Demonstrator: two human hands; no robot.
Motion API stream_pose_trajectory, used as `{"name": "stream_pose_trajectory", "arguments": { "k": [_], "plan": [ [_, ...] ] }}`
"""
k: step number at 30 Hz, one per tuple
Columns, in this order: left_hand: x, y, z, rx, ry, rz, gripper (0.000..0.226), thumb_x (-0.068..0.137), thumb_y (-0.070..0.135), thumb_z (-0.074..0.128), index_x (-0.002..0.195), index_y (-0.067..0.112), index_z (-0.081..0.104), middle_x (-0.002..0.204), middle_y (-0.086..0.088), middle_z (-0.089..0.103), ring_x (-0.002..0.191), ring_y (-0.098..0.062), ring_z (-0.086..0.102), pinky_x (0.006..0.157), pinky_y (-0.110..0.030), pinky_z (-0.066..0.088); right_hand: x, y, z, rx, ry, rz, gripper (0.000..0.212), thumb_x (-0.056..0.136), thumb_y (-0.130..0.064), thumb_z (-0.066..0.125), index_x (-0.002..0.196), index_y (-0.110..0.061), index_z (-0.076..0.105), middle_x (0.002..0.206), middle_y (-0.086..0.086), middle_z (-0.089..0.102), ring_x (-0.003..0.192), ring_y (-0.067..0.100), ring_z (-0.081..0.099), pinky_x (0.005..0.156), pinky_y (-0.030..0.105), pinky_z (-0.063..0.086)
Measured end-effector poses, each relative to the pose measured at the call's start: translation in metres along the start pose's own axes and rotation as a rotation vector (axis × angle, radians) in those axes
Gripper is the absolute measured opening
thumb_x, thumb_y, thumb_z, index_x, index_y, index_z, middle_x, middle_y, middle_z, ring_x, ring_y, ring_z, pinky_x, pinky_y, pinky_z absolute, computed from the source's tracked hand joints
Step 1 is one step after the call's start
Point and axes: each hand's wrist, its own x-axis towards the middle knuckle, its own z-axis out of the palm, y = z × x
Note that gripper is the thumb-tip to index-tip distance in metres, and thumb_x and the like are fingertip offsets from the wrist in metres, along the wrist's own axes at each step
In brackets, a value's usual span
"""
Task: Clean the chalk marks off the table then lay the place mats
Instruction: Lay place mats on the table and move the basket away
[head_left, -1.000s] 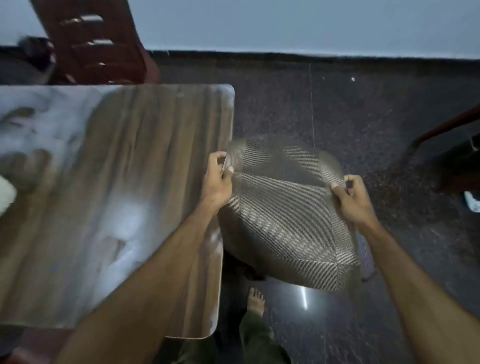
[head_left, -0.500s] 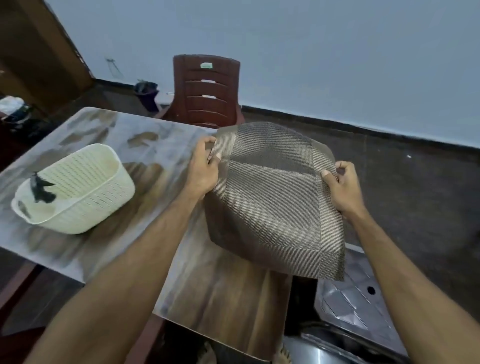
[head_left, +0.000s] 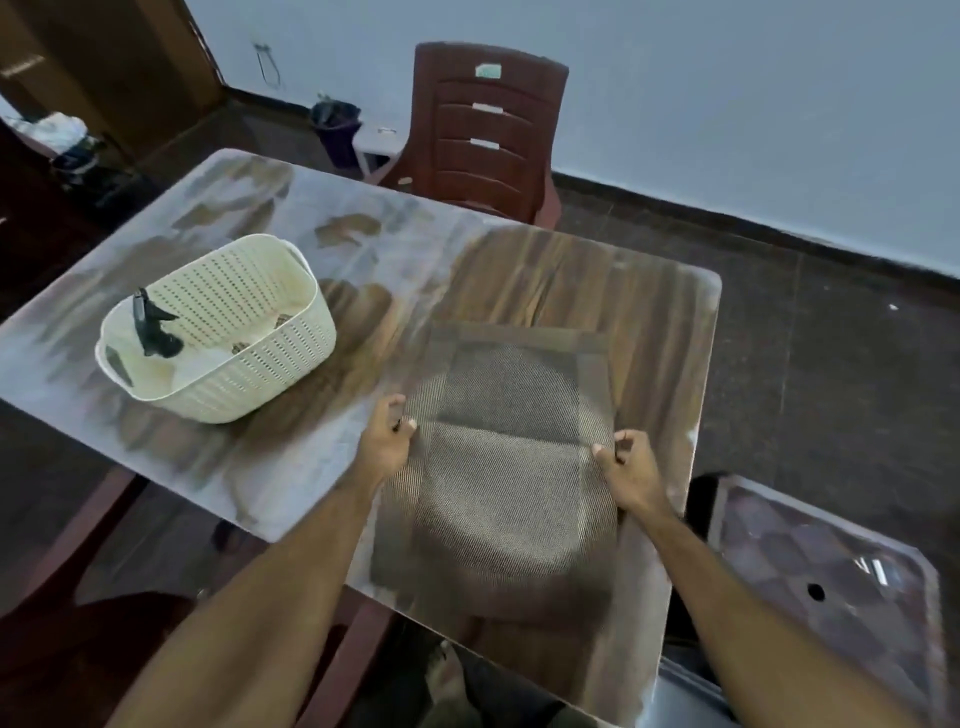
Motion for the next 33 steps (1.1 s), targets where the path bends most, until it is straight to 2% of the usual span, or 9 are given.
{"name": "stream_pose_trajectory", "arguments": {
  "k": [5, 10, 14, 17, 19, 21, 26, 29, 33],
  "plan": [
    [0.000, -0.021, -0.005, 0.074, -0.009, -0.109, 0.043, 0.090, -0.001, 0.062, 0.131, 0.003, 0.049, 0.105, -0.030, 0.062, 0.101, -0.040, 0.062, 0.090, -0.042, 0.050, -0.005, 0.008, 0.014, -0.145, 0.047, -0.010, 0.024, 0.091, -0.014, 0.065, 0.112, -0.015, 0.052, 0.072, -0.004, 0.058, 0.071, 0.018, 0.057, 0.067, 0.030, 0.040],
    [0.013, 0.002, -0.008, 0.044, 0.090, -0.022, 0.035, 0.090, -0.010, 0.056, 0.124, -0.005, 0.054, 0.109, -0.014, 0.059, 0.097, -0.018, 0.054, 0.071, -0.007, 0.046, 0.013, -0.012, 0.022, -0.195, 0.064, -0.106, 0.028, 0.089, -0.013, 0.067, 0.116, -0.011, 0.056, 0.076, -0.002, 0.060, 0.083, 0.027, 0.062, 0.080, 0.038, 0.049],
    [0.027, 0.007, -0.019, 0.054, 0.107, 0.046, 0.045, 0.087, -0.003, 0.065, 0.130, 0.001, 0.052, 0.124, -0.013, 0.060, 0.111, -0.020, 0.056, 0.097, -0.027, 0.045, 0.022, -0.026, 0.030, -0.140, 0.052, -0.122, 0.033, 0.088, -0.009, 0.066, 0.119, -0.006, 0.055, 0.073, -0.003, 0.061, 0.082, 0.021, 0.061, 0.077, 0.026, 0.043],
    [0.021, -0.003, -0.025, 0.101, 0.126, -0.035, 0.045, 0.085, 0.004, 0.067, 0.128, 0.009, 0.052, 0.114, -0.008, 0.062, 0.095, -0.018, 0.059, 0.079, -0.025, 0.046, 0.014, -0.018, 0.034, -0.116, 0.040, -0.073, 0.036, 0.087, -0.011, 0.068, 0.120, -0.006, 0.055, 0.078, 0.002, 0.064, 0.082, 0.020, 0.062, 0.074, 0.021, 0.038],
    [0.012, -0.014, -0.029, 0.163, 0.120, -0.091, 0.043, 0.086, 0.006, 0.066, 0.127, 0.008, 0.052, 0.106, -0.009, 0.065, 0.091, -0.020, 0.060, 0.072, -0.023, 0.041, 0.005, -0.008, 0.036, -0.103, 0.043, -0.019, 0.034, 0.086, -0.010, 0.069, 0.117, -0.007, 0.057, 0.075, 0.001, 0.064, 0.082, 0.024, 0.066, 0.079, 0.028, 0.048],
    [0.004, -0.028, -0.033, 0.275, 0.108, -0.083, 0.036, 0.086, 0.008, 0.067, 0.120, 0.004, 0.057, 0.103, -0.013, 0.068, 0.094, -0.026, 0.063, 0.074, -0.025, 0.043, -0.004, 0.001, 0.038, -0.102, 0.042, 0.040, 0.029, 0.085, -0.010, 0.070, 0.113, -0.008, 0.060, 0.071, -0.004, 0.063, 0.080, 0.026, 0.068, 0.082, 0.040, 0.055],
    [-0.009, -0.035, -0.033, 0.347, 0.136, -0.049, 0.009, 0.084, 0.006, 0.068, 0.090, 0.001, 0.066, 0.087, -0.016, 0.069, 0.086, -0.032, 0.066, 0.074, -0.036, 0.050, -0.012, -0.002, 0.047, -0.148, 0.070, 0.072, 0.020, 0.086, -0.009, 0.069, 0.106, -0.008, 0.066, 0.063, -0.011, 0.057, 0.073, 0.015, 0.058, 0.060, 0.017, 0.038],
    [-0.002, -0.032, -0.032, 0.321, 0.127, -0.112, 0.014, 0.083, 0.009, 0.070, 0.088, -0.005, 0.069, 0.086, -0.021, 0.069, 0.087, -0.033, 0.068, 0.077, -0.038, 0.051, -0.010, -0.004, 0.052, -0.108, 0.087, 0.112, 0.021, 0.085, -0.004, 0.069, 0.105, -0.003, 0.065, 0.064, -0.009, 0.057, 0.072, 0.019, 0.061, 0.067, 0.021, 0.039],
    [0.014, -0.039, -0.035, 0.278, 0.125, -0.189, 0.021, 0.084, 0.015, 0.071, 0.100, 0.001, 0.071, 0.103, -0.017, 0.071, 0.098, -0.030, 0.067, 0.084, -0.034, 0.051, -0.011, -0.003, 0.053, -0.078, 0.078, 0.120, 0.020, 0.087, -0.004, 0.067, 0.107, -0.006, 0.063, 0.065, -0.006, 0.060, 0.067, 0.014, 0.061, 0.058, 0.020, 0.042]
  ]
}}
